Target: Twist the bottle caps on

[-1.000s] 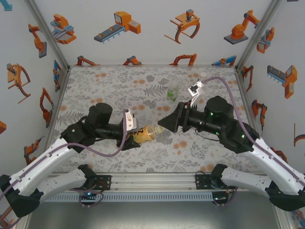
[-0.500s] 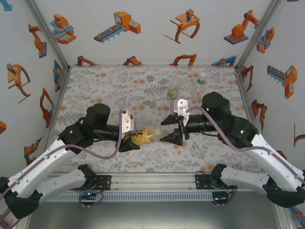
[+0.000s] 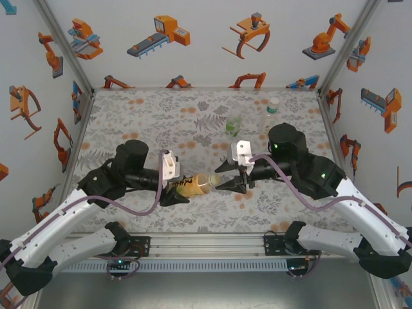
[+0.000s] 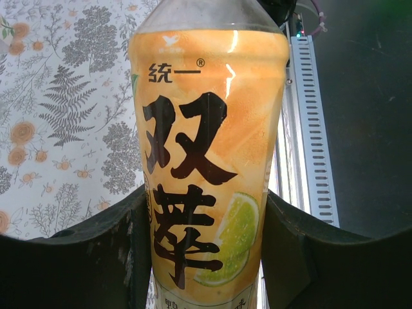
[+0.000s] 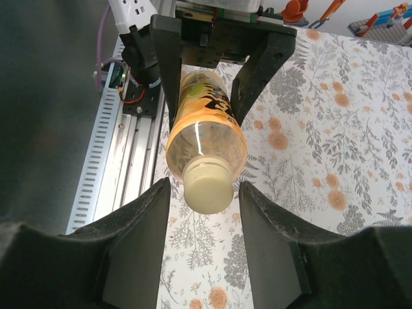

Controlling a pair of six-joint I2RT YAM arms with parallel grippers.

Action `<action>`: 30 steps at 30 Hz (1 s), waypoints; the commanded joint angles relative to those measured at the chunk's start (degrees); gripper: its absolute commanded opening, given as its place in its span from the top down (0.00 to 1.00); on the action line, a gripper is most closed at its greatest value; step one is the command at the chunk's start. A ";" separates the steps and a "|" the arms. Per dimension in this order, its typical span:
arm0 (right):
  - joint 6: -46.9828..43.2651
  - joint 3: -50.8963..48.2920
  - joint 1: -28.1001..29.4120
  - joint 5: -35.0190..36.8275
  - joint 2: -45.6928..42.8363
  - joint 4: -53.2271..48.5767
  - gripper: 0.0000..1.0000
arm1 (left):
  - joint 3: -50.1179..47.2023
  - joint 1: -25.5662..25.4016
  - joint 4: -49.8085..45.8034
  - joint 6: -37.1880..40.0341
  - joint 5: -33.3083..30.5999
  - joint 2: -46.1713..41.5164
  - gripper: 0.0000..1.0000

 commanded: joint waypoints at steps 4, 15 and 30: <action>-0.41 -0.91 0.29 -1.01 -0.37 2.26 0.56 | 1.31 -0.24 1.12 0.44 2.40 -1.24 1.00; 1.25 -2.06 0.29 -1.49 -0.44 5.08 0.62 | 1.48 -0.24 1.23 0.35 2.38 -0.89 1.00; 12.20 -3.63 0.29 -3.95 -0.55 7.53 0.87 | 1.66 -0.24 1.73 0.69 3.13 -0.67 1.00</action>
